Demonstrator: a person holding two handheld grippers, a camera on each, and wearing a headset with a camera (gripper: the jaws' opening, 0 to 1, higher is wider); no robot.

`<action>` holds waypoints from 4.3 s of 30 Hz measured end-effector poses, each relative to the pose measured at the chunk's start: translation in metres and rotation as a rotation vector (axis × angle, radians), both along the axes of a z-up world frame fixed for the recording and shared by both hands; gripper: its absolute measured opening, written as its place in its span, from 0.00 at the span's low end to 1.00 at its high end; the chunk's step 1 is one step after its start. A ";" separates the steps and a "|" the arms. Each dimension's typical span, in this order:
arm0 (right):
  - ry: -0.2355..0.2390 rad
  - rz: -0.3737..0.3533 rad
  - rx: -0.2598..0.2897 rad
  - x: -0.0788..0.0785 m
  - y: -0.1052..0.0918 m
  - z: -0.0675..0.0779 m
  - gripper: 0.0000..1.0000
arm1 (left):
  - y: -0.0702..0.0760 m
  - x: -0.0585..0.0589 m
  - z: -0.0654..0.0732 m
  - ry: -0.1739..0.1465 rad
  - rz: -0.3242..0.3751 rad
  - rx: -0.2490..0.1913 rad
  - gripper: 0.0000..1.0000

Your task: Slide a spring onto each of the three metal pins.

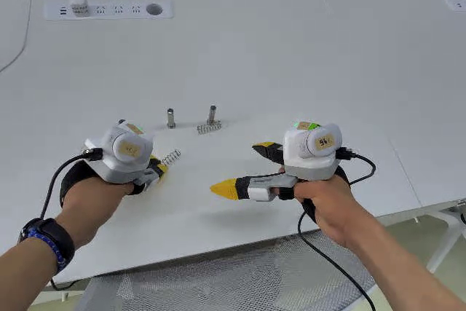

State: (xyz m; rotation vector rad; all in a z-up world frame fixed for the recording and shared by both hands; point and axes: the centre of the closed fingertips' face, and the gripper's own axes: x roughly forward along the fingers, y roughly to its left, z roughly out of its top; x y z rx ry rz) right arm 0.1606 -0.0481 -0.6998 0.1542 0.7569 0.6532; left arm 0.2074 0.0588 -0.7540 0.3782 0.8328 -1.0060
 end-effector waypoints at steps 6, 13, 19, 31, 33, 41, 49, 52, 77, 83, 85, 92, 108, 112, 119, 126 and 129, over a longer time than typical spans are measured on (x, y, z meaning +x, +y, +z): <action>0.005 0.012 0.006 -0.001 0.005 -0.002 0.87 | 0.009 -0.002 0.004 0.009 0.025 -0.016 0.10; 0.008 0.022 0.010 -0.002 0.009 -0.002 0.87 | 0.018 -0.006 0.004 0.016 0.042 -0.010 0.10; 0.011 0.027 0.018 0.001 0.013 -0.002 0.86 | 0.022 -0.008 0.007 0.023 0.061 -0.027 0.10; 0.007 0.037 0.054 0.008 0.022 0.002 0.83 | 0.028 -0.016 0.016 0.020 0.072 -0.046 0.10; 0.008 0.040 0.060 0.008 0.024 0.003 0.83 | 0.029 -0.017 0.018 0.016 0.066 -0.045 0.10; 0.015 0.049 0.098 0.012 0.033 0.007 0.79 | 0.028 -0.019 0.035 0.007 0.060 -0.063 0.10; 0.018 0.067 0.129 0.019 0.042 0.014 0.75 | 0.021 -0.024 0.054 -0.011 0.032 -0.083 0.10; 0.017 0.079 0.140 0.021 0.046 0.016 0.74 | 0.017 -0.026 0.061 -0.015 0.021 -0.093 0.10; 0.107 0.113 0.371 0.026 0.078 0.034 0.32 | -0.010 -0.031 0.080 -0.066 -0.107 -0.123 0.10; 0.130 0.125 0.391 0.021 0.083 0.035 0.26 | -0.012 -0.033 0.080 -0.070 -0.124 -0.124 0.10; 0.133 0.123 0.395 0.020 0.084 0.035 0.26 | -0.011 -0.033 0.079 -0.074 -0.130 -0.120 0.10; 0.141 0.126 0.399 0.020 0.084 0.035 0.22 | -0.011 -0.035 0.078 -0.069 -0.133 -0.121 0.10; 0.131 0.168 0.364 0.021 0.078 0.047 0.18 | -0.021 -0.037 0.081 -0.075 -0.168 -0.145 0.10; 0.119 0.197 0.334 0.022 0.076 0.052 0.16 | -0.026 -0.036 0.084 -0.072 -0.172 -0.172 0.10; 0.106 0.246 0.290 0.021 0.075 0.058 0.14 | -0.034 -0.035 0.088 -0.077 -0.179 -0.202 0.09; 0.091 0.332 0.190 0.017 0.076 0.055 0.13 | -0.044 -0.037 0.093 -0.082 -0.197 -0.232 0.09; 0.088 0.370 0.157 0.014 0.075 0.058 0.13 | -0.046 -0.037 0.095 -0.083 -0.200 -0.245 0.09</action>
